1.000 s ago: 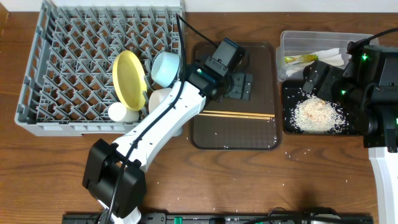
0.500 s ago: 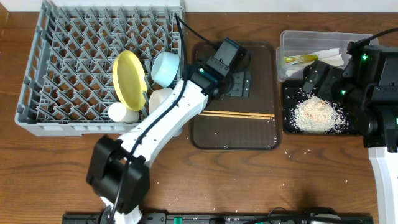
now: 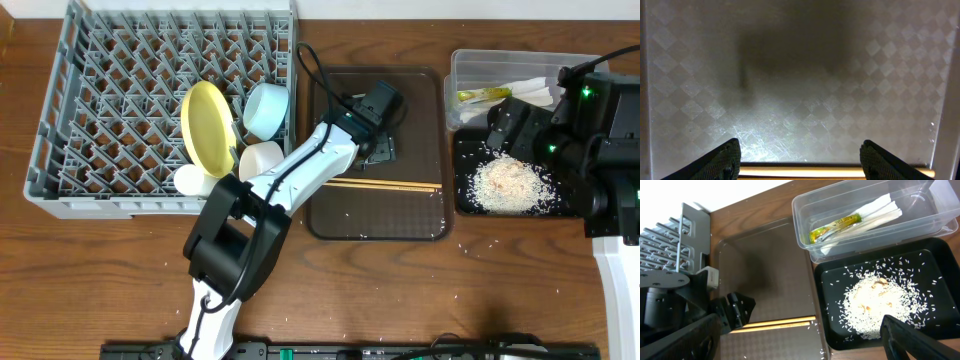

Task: Sort waste into correct bins and load items into the dishwasher
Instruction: 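Lower the left gripper onto the wooden chopsticks and grasp one, then carry the chopstick left and drop it into the dish rack, then return the left gripper to the tray and grasp the second chopstick, then carry the second chopstick left and place it into the dish rack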

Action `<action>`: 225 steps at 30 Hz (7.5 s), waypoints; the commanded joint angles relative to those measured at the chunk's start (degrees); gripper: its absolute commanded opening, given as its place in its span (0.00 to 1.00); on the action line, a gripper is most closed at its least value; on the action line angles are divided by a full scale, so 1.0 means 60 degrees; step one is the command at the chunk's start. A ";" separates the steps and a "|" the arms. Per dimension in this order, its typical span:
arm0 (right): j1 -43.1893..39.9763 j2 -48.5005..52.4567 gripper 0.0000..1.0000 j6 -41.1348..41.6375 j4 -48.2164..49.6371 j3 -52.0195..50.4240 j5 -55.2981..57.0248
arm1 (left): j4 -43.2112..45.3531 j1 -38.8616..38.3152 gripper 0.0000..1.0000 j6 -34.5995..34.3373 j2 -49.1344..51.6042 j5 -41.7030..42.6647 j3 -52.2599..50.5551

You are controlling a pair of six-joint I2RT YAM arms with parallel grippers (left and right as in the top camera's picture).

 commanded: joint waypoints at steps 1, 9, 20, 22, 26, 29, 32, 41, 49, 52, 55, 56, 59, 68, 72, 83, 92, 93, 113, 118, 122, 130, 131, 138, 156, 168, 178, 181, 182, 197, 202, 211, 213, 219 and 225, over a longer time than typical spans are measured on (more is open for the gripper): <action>-0.0051 0.0018 0.99 0.0124 -0.0018 0.0117 0.0131 | 0.0029 0.0026 0.78 -0.0255 0.0222 -0.0280 0.0160; -0.0051 0.0018 0.99 0.0124 -0.0018 0.0117 0.0131 | -0.0197 -0.0200 0.78 0.6215 0.0266 -0.0248 0.0157; -0.0051 0.0018 0.99 0.0124 -0.0018 0.0117 0.0131 | -0.0612 -0.0299 0.82 1.1300 0.0266 0.0182 -0.0208; -0.0051 0.0018 0.99 0.0124 -0.0018 0.0117 0.0131 | -0.0612 -0.0299 0.82 1.1737 0.0266 0.0477 -0.0295; -0.0051 0.0018 0.99 0.0124 -0.0018 0.0117 0.0131 | -0.0313 -0.0288 0.82 1.2010 0.0273 0.0503 -0.0466; -0.0051 0.0018 0.99 0.0124 -0.0018 0.0117 0.0131 | -0.0015 -0.0280 0.82 1.2010 0.0353 0.0499 -0.0495; -0.0051 0.0018 0.99 0.0124 -0.0018 0.0117 0.0131 | 0.0321 -0.0280 0.82 1.2036 0.0437 0.0474 -0.0495; -0.0051 0.0018 0.99 0.0124 -0.0018 0.0117 0.0131 | 0.0528 -0.0280 0.82 1.2043 0.0652 0.0474 -0.0532; -0.0051 0.0018 0.99 0.0124 -0.0018 0.0117 0.0131 | 0.0535 -0.0280 0.82 1.2076 0.0703 0.0590 -0.0535; -0.0051 0.0018 0.99 0.0124 -0.0018 0.0117 0.0131 | 0.0539 -0.0291 0.81 1.2076 0.0863 0.0769 -0.0597; -0.0051 0.0018 0.99 0.0124 -0.0018 0.0117 0.0131 | 0.0477 -0.0310 0.75 1.2069 0.1122 0.0845 -0.0597; -0.0051 0.0018 0.99 0.0124 -0.0018 0.0117 0.0131 | 0.0474 -0.0321 0.70 1.2069 0.1195 0.0834 -0.0597; -0.0051 0.0018 0.99 0.0124 -0.0018 0.0117 0.0131 | 0.0466 -0.0364 0.57 1.2069 0.1330 0.0838 -0.0597; -0.0051 0.0018 0.99 0.0124 -0.0018 0.0117 0.0131 | 0.0590 -0.0372 0.25 1.1945 0.1344 0.0827 -0.0597; -0.0051 0.0018 0.99 0.0124 -0.0018 0.0117 0.0131 | 0.0794 -0.0342 0.11 1.1282 0.1344 0.0823 -0.0597; -0.0051 0.0018 0.99 0.0124 -0.0018 0.0117 0.0131 | 0.1322 0.0357 0.08 0.8040 0.1290 0.0798 -0.0412; -0.0051 0.0018 0.99 0.0124 -0.0018 0.0117 0.0131 | 0.1060 0.1366 0.08 0.7012 -0.0335 0.0790 0.0127; -0.0051 0.0018 0.99 0.0124 -0.0018 0.0117 0.0131 | 0.0998 0.1486 0.08 0.6936 -0.0619 0.0790 0.0127; -0.0051 0.0018 0.99 0.0124 -0.0018 0.0117 0.0131 | 0.0331 0.4397 0.08 0.6572 -0.3483 -0.1989 0.0018; -0.0051 0.0018 0.99 0.0124 -0.0018 0.0117 0.0131 | 0.0831 0.4860 0.08 0.7082 -0.2484 -0.2004 0.0015; -0.0051 0.0018 0.99 0.0124 -0.0018 0.0117 0.0131 | 0.1195 0.4918 0.08 0.7763 -0.1698 -0.2007 0.0015; -0.0051 0.0018 0.99 0.0124 -0.0018 0.0117 0.0131 | 0.1253 0.4907 0.52 0.7748 -0.1541 -0.2004 0.0018; -0.0051 0.0018 0.99 0.0124 -0.0018 0.0117 0.0131 | 0.1253 0.4896 0.53 0.7690 -0.1643 -0.2000 0.0018; -0.0051 0.0018 0.99 0.0124 -0.0018 0.0117 0.0131 | 0.0419 0.4419 0.53 0.7563 -0.3031 -0.1388 0.0018; -0.0051 0.0018 0.99 0.0124 -0.0018 0.0117 0.0131 | -0.2397 0.0743 0.46 0.6772 -0.3432 0.2080 -0.1453; -0.0051 0.0018 0.99 0.0124 -0.0018 0.0117 0.0131 | -0.0499 -0.1053 0.47 0.6816 -0.1508 0.1129 -0.2182; -0.0051 0.0018 0.99 0.0124 -0.0018 0.0117 0.0131 | 0.0160 -0.1253 0.54 0.6812 -0.0244 0.0463 -0.2182; -0.0051 0.0018 0.99 0.0124 -0.0018 0.0117 0.0131 | 0.0259 -0.1253 0.54 0.6812 -0.0244 0.0466 -0.2182; -0.0051 0.0018 0.99 0.0124 -0.0018 0.0117 0.0131 | 0.0262 -0.1253 0.55 0.6812 -0.0244 0.0466 -0.2182; -0.0051 0.0018 0.99 0.0124 -0.0018 0.0117 0.0131 | 0.0222 -0.1166 0.08 0.6812 -0.0280 0.0787 -0.2142; -0.0051 0.0018 0.99 0.0124 -0.0018 0.0117 0.0131 | -0.0357 -0.0637 0.08 0.6812 -0.1005 0.0776 -0.1537; -0.0051 0.0018 0.99 0.0124 -0.0018 0.0117 0.0131 | 0.0222 0.1490 0.08 0.6808 -0.3690 0.0637 -0.0973; -0.0051 0.0018 0.99 0.0124 -0.0018 0.0117 0.0131 | 0.0514 0.1996 0.07 0.6812 -0.4080 0.0634 -0.0969; -0.0051 0.0018 0.99 0.0124 -0.0018 0.0117 0.0131 | 0.1155 0.3286 0.07 0.7009 -0.4171 -0.0601 -0.0994; -0.0051 0.0018 0.99 0.0124 -0.0018 0.0117 0.0131 | 0.2277 0.4116 0.08 0.8266 -0.3304 -0.0965 -0.1013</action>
